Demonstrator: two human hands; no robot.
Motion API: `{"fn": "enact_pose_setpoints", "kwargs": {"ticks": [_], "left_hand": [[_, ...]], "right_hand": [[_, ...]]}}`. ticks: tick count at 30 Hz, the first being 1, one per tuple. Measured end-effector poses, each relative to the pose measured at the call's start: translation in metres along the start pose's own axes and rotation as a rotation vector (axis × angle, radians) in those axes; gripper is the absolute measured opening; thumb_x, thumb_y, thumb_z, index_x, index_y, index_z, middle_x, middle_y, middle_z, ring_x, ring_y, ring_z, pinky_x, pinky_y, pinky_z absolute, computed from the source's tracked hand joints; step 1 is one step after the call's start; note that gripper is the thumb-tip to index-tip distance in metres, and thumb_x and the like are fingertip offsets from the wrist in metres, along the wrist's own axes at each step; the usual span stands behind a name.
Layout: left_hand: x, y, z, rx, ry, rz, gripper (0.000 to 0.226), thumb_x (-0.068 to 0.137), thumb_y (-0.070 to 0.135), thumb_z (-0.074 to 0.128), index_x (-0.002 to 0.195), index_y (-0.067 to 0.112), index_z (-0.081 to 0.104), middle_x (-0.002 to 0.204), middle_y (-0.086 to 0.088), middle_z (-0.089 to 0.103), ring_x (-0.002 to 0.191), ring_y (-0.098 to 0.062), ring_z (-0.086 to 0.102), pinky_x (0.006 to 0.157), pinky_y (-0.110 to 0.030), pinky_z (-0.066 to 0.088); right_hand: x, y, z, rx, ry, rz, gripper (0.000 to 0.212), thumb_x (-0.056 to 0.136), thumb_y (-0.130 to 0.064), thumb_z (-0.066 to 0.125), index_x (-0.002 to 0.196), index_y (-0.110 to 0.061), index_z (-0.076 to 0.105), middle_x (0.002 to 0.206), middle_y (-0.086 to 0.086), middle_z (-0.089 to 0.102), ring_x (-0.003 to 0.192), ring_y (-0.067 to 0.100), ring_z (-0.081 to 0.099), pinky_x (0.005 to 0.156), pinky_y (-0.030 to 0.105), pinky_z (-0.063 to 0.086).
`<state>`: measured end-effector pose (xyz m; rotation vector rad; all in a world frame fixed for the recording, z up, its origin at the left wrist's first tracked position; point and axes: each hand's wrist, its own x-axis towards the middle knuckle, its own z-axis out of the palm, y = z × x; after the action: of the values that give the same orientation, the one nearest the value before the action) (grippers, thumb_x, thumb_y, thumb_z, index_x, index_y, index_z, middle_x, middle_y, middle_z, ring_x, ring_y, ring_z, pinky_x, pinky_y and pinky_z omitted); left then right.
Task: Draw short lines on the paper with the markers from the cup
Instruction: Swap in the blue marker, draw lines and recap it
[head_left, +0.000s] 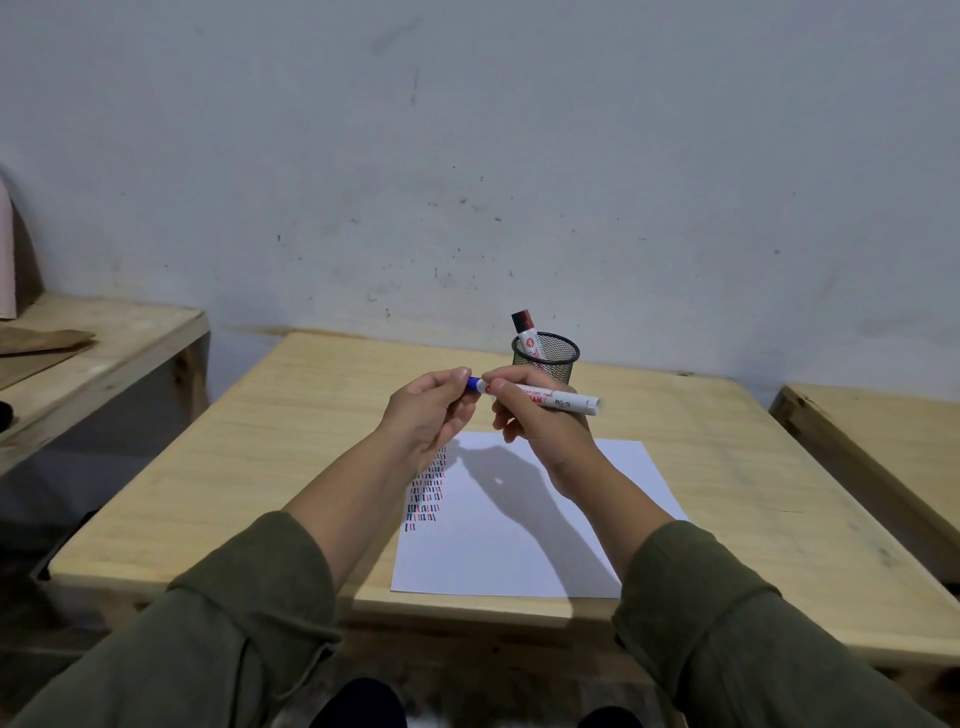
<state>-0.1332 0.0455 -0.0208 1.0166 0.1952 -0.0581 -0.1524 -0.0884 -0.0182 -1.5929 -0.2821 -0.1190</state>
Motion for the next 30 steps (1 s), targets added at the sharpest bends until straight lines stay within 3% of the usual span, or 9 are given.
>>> {"fn": "enact_pose_setpoints", "kwargs": {"ticks": [2,5,12,15,17,19,21,25,30], "left_hand": [[-0.001,0.001,0.003,-0.036,0.012,-0.021,0.008,0.087,0.011,0.06,0.08,0.008,0.063,0.055,-0.001,0.068,0.052,-0.005,0.065,0.057,-0.014,0.056],[-0.002,0.002,0.009,-0.09,0.019,-0.022,0.007,0.087,0.006,0.059,0.081,0.007,0.062,0.068,-0.006,0.066,0.063,-0.009,0.063,0.06,-0.014,0.056],[-0.005,0.005,0.025,-0.235,-0.06,0.114,0.006,0.089,0.003,0.056,0.086,0.007,0.059,0.078,-0.008,0.062,0.067,-0.009,0.061,0.062,-0.014,0.056],[-0.003,0.003,0.024,-0.195,-0.073,0.136,0.006,0.089,0.005,0.056,0.087,0.007,0.06,0.079,-0.007,0.063,0.065,-0.008,0.063,0.068,-0.016,0.057],[0.003,0.005,0.022,-0.211,-0.07,0.123,0.008,0.091,0.004,0.053,0.087,0.006,0.059,0.081,-0.009,0.063,0.062,-0.01,0.064,0.07,-0.022,0.057],[0.013,0.009,0.017,-0.255,-0.06,0.088,0.008,0.093,0.005,0.05,0.09,0.004,0.057,0.076,-0.01,0.062,0.052,-0.01,0.064,0.053,-0.023,0.057],[0.02,0.013,0.011,-0.255,-0.055,0.039,0.008,0.094,0.009,0.049,0.098,0.006,0.055,0.062,-0.006,0.064,0.043,-0.008,0.06,0.039,-0.018,0.048],[0.025,0.02,0.011,-0.202,-0.083,0.034,0.008,0.094,0.008,0.049,0.09,0.006,0.055,0.062,-0.006,0.064,0.038,-0.005,0.057,0.037,-0.015,0.046],[0.032,0.025,0.026,-0.148,-0.169,0.092,0.012,0.092,0.008,0.053,0.102,0.003,0.057,0.072,-0.004,0.07,0.054,-0.005,0.066,0.056,-0.016,0.055]], "right_hand": [[-0.001,-0.002,-0.003,-0.08,-0.011,-0.036,0.011,0.088,-0.013,0.06,0.091,-0.009,0.07,0.065,-0.007,0.062,0.061,0.01,0.056,0.054,0.023,0.045],[-0.002,-0.004,-0.001,-0.066,0.034,-0.041,0.012,0.088,-0.013,0.059,0.089,-0.009,0.07,0.065,-0.007,0.062,0.061,0.011,0.056,0.057,0.023,0.046],[-0.002,-0.011,0.019,0.588,0.176,0.072,0.013,0.092,-0.006,0.052,0.088,-0.007,0.064,0.063,0.001,0.055,0.051,0.01,0.047,0.049,0.017,0.041],[-0.005,-0.016,0.014,0.495,0.092,0.038,0.017,0.092,-0.007,0.052,0.084,-0.013,0.066,0.066,0.002,0.056,0.057,0.012,0.05,0.053,0.019,0.042],[-0.008,-0.019,0.013,0.416,0.013,0.034,0.012,0.087,-0.014,0.061,0.083,-0.021,0.07,0.084,0.004,0.065,0.068,0.012,0.058,0.06,0.021,0.044],[-0.01,-0.023,0.013,0.41,-0.085,0.041,0.013,0.079,-0.026,0.064,0.091,-0.024,0.07,0.109,0.008,0.064,0.082,0.011,0.063,0.065,0.023,0.047],[-0.01,-0.025,0.012,0.438,-0.171,0.057,0.035,0.076,-0.035,0.062,0.109,-0.022,0.062,0.111,0.007,0.063,0.085,0.012,0.063,0.066,0.022,0.049],[-0.009,-0.03,0.002,0.489,-0.224,0.135,0.054,0.082,-0.046,0.047,0.121,-0.011,0.058,0.107,0.008,0.065,0.09,0.019,0.063,0.069,0.023,0.05],[0.003,-0.02,-0.008,0.22,-0.093,0.079,0.016,0.091,-0.01,0.056,0.104,-0.016,0.065,0.093,0.009,0.068,0.068,0.011,0.067,0.069,0.022,0.051]]}}
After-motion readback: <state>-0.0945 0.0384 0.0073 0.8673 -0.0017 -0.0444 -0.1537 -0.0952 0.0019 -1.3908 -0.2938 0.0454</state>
